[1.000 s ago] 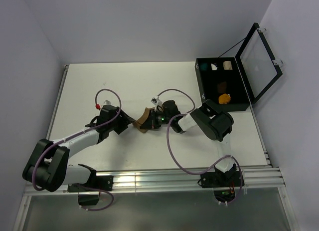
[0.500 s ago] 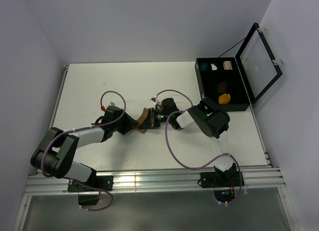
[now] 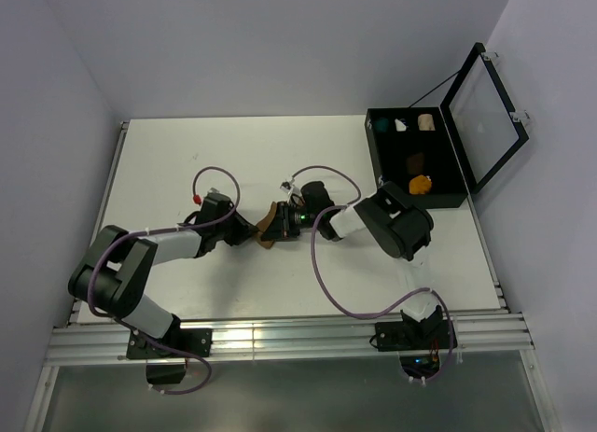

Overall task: Roll the socks
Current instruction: Roll the sock at the center of the board.

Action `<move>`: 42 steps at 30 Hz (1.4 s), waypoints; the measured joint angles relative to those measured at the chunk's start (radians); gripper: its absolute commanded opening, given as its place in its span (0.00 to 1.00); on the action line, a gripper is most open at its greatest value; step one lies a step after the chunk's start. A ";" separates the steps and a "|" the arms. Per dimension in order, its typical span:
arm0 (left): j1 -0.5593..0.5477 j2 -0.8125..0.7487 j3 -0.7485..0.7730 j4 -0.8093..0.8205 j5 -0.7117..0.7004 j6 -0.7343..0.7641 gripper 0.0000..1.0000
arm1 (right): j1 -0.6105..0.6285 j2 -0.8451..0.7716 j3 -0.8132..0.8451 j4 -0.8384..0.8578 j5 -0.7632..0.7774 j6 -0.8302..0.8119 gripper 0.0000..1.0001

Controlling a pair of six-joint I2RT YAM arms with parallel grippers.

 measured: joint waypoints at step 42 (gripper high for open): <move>-0.031 0.033 0.136 -0.214 -0.021 0.112 0.16 | 0.445 -0.249 -0.013 -0.316 1.018 -0.750 0.59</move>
